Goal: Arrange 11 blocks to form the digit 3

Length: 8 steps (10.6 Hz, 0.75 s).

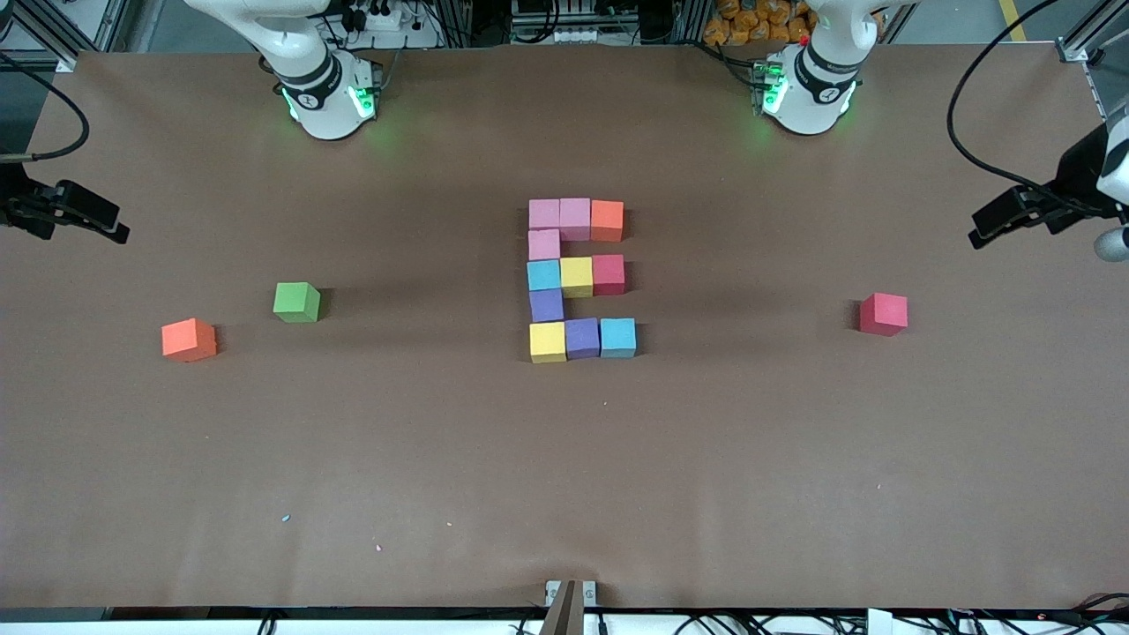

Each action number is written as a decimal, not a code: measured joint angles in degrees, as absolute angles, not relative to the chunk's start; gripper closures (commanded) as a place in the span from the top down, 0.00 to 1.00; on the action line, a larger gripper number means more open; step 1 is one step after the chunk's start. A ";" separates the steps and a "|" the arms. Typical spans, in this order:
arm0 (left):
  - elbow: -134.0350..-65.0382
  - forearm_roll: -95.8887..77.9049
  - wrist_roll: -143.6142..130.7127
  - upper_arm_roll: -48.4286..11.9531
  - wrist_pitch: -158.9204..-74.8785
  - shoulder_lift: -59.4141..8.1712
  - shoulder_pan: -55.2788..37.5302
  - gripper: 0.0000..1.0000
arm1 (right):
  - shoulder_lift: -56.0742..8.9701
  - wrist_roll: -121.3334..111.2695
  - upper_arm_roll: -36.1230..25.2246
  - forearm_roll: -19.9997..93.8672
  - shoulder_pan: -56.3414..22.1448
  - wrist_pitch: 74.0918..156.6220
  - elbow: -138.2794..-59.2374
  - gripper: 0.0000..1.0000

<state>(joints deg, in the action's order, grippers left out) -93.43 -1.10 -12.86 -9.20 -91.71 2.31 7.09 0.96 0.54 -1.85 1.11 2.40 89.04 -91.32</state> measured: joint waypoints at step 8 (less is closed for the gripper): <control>-94.26 -0.44 -9.49 -8.22 -92.17 3.05 3.93 1.00 | 0.96 0.54 -1.85 1.12 2.40 89.12 -91.32 1.00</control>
